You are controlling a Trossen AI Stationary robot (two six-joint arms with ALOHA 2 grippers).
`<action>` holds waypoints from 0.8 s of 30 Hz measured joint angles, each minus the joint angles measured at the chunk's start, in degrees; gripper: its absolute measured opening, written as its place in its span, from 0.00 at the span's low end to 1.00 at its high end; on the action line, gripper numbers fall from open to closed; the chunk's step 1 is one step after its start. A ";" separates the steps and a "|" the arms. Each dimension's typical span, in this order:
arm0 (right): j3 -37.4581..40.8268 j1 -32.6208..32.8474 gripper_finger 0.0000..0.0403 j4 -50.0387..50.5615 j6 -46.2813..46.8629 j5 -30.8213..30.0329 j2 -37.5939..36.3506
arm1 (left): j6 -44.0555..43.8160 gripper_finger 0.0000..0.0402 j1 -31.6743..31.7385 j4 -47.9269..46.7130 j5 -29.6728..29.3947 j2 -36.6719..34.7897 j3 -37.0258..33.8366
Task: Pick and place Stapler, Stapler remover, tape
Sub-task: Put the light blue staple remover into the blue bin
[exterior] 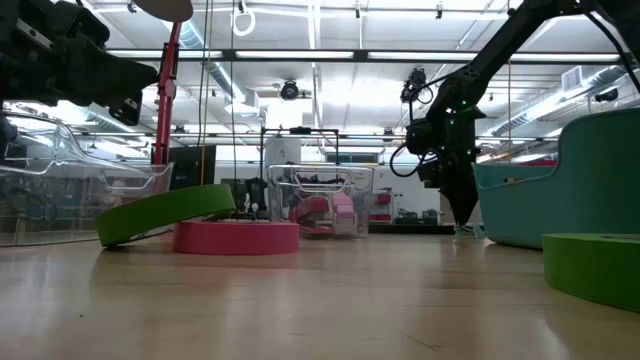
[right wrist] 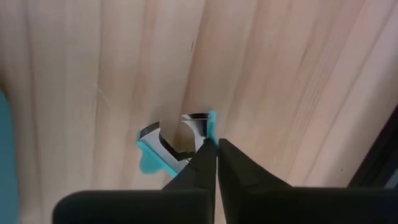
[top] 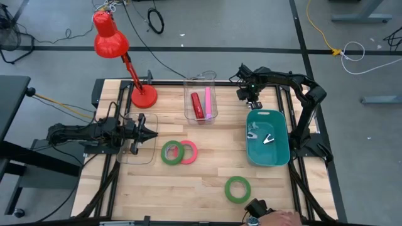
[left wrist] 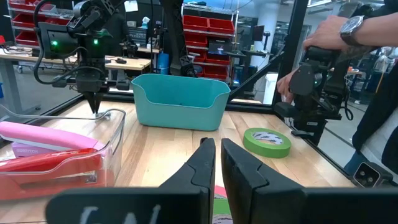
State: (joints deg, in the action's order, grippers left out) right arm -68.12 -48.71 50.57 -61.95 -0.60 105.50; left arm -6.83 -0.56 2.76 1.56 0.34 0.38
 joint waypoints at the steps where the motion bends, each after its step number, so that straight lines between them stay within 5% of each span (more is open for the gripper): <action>1: -0.01 0.00 0.02 0.15 0.00 0.00 -0.01 | 0.02 0.07 -0.02 0.00 0.00 0.00 0.00; 24: -7.37 0.64 0.00 6.94 1.65 -4.98 -12.33 | 0.00 0.07 0.00 0.00 0.02 0.02 0.00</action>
State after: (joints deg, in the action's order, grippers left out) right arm -75.49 -48.07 57.51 -60.30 -5.58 93.17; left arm -6.83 -0.56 2.76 1.58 0.36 0.38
